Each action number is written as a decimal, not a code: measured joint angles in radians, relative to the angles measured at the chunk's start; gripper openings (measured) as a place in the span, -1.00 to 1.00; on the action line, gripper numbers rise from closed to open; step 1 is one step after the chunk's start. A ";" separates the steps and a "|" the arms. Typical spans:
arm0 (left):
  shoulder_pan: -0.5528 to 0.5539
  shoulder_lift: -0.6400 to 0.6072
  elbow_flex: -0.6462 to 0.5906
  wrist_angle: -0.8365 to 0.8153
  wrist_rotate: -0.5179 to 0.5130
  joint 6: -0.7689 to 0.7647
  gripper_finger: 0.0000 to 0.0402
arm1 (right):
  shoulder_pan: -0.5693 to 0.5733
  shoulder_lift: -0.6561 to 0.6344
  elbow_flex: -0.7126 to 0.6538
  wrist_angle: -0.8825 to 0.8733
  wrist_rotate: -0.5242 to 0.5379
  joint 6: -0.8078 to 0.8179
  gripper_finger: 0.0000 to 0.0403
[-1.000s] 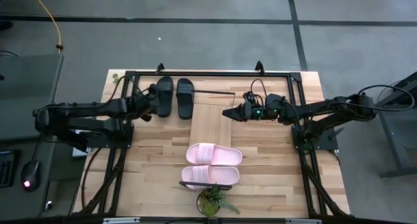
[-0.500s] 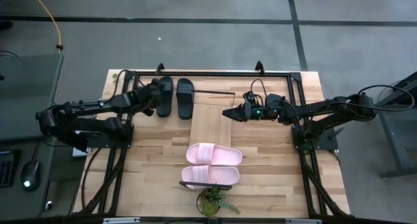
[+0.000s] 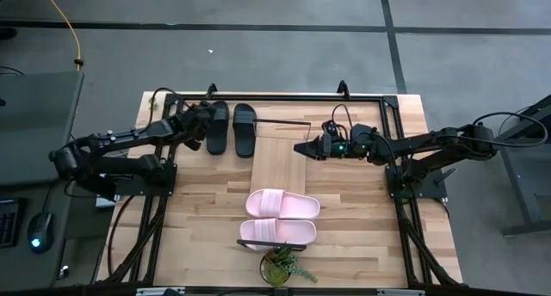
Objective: Pick and place slides into the shelf
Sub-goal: Put the left black slides on the shelf
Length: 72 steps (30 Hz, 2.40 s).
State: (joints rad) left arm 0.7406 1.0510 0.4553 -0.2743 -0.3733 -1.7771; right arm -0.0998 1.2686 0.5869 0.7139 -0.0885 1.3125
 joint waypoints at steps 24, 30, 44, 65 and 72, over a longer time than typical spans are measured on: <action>0.000 0.179 0.001 0.218 -0.078 -0.015 -0.10 | 0.002 0.000 0.000 0.000 0.027 0.046 0.15; 0.043 0.204 0.001 0.225 -0.052 -0.017 -0.10 | 0.002 0.000 0.000 0.000 0.028 0.049 0.15; 0.084 0.298 0.001 0.399 0.013 -0.007 -0.10 | 0.002 0.000 0.000 -0.015 0.036 0.049 0.15; 0.084 0.323 0.002 0.439 0.038 0.008 -0.90 | 0.002 0.000 0.000 -0.022 0.055 0.048 0.15; 0.084 0.323 0.002 0.465 0.051 0.049 -0.94 | 0.002 0.000 0.000 -0.022 0.055 0.048 0.15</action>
State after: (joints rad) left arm 0.8249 1.3735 0.4572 0.1909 -0.3222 -1.7277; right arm -0.0975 1.2686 0.5869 0.6918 -0.0338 1.3609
